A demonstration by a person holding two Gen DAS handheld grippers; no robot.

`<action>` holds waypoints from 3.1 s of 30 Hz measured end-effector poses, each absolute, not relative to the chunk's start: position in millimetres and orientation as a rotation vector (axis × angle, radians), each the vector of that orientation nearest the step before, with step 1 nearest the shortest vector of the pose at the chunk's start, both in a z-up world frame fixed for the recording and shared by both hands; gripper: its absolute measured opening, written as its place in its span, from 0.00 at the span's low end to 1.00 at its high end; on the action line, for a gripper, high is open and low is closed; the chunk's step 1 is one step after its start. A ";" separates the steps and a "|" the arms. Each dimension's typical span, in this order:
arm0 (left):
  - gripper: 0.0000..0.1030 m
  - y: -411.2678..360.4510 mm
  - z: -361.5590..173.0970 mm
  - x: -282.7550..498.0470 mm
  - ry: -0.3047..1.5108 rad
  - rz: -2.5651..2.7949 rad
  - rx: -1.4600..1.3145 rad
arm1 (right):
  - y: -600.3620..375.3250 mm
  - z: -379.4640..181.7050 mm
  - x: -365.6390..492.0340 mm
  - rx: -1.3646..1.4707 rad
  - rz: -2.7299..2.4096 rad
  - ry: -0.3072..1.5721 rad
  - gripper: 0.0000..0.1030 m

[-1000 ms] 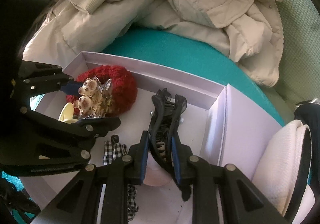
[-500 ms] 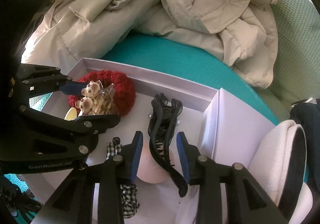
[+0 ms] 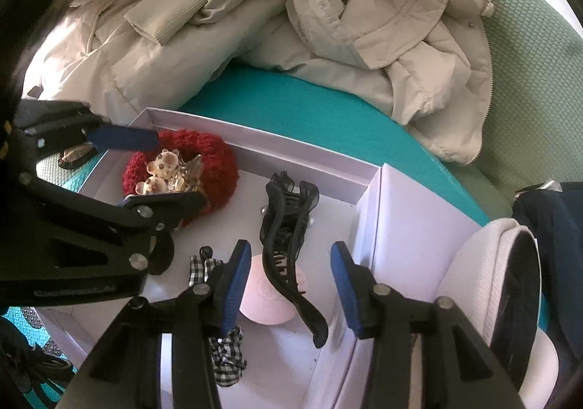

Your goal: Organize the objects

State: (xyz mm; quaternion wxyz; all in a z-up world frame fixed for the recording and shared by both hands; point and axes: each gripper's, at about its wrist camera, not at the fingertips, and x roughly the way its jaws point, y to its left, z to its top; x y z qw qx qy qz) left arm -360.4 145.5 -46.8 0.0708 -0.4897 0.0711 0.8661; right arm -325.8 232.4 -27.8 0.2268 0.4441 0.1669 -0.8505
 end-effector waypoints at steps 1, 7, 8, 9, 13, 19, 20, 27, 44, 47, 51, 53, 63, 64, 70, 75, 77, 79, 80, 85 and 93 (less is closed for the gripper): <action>0.69 144.7 -43.7 -358.4 0.224 2.619 -1.465 | 232.8 -28.1 -326.9 1.223 -2.347 0.462 0.44; 0.70 134.8 -23.0 -346.6 0.182 2.646 -1.431 | 232.8 -22.9 -323.3 1.214 -2.351 0.449 0.44; 0.70 133.3 -20.2 -344.8 0.183 2.655 -1.429 | 233.0 -21.3 -323.4 1.211 -2.354 0.447 0.44; 0.70 131.7 -17.0 -342.5 0.181 2.664 -1.431 | 233.0 -19.2 -322.5 1.208 -2.358 0.445 0.44; 0.70 123.3 -3.2 -331.3 0.146 2.692 -1.432 | 233.5 -3.3 -313.7 1.182 -2.390 0.446 0.50; 0.74 114.1 21.2 -314.9 0.127 2.763 -1.430 | 238.7 24.5 -301.4 1.127 -2.448 0.427 0.57; 0.74 112.5 25.0 -312.2 0.118 2.767 -1.427 | 239.2 29.8 -297.8 1.120 -2.457 0.426 0.57; 0.74 104.9 57.7 -283.9 0.092 2.818 -1.382 | 243.9 62.9 -275.2 1.058 -2.496 0.420 0.60; 0.75 111.0 109.1 -203.0 0.096 2.901 -1.247 | 258.3 110.2 -198.1 0.979 -2.606 0.402 0.62; 0.75 113.5 114.7 -186.3 0.116 2.914 -1.231 | 259.3 113.4 -186.0 0.969 -2.614 0.393 0.62; 0.75 117.5 118.6 -163.7 0.132 2.917 -1.225 | 260.3 116.5 -167.6 0.957 -2.619 0.394 0.62; 0.75 117.8 118.8 -153.9 0.129 2.920 -1.225 | 261.3 117.6 -158.1 0.951 -2.627 0.395 0.62; 0.75 113.9 112.1 -100.1 0.087 2.942 -1.239 | 269.2 110.6 -112.2 0.978 -2.633 0.383 0.62; 0.75 113.1 111.2 -95.3 0.079 2.943 -1.243 | 269.4 109.6 -106.7 0.978 -2.633 0.384 0.62; 0.75 108.6 105.6 -62.1 0.033 2.972 -1.246 | 269.5 106.0 -79.4 0.972 -2.626 0.381 0.62; 0.75 106.8 101.3 -36.3 0.027 2.994 -1.265 | 270.9 102.3 -63.3 0.977 -2.612 0.342 0.62; 0.75 107.2 99.4 -26.8 0.022 2.996 -1.270 | 270.7 100.1 -58.3 0.982 -2.611 0.346 0.62; 0.75 107.0 97.1 -18.4 0.010 2.996 -1.282 | 269.6 97.2 -52.6 0.985 -2.615 0.360 0.62; 0.75 106.4 95.8 -14.8 -0.001 2.990 -1.290 | 269.1 95.7 -50.1 0.985 -2.612 0.367 0.62; 0.75 104.8 89.1 -3.0 -0.029 3.000 -1.319 | 268.4 90.2 -41.6 1.006 -2.591 0.370 0.62; 0.75 106.5 79.1 2.0 -0.038 2.968 -1.358 | 270.3 90.6 -37.0 1.004 -2.589 0.369 0.62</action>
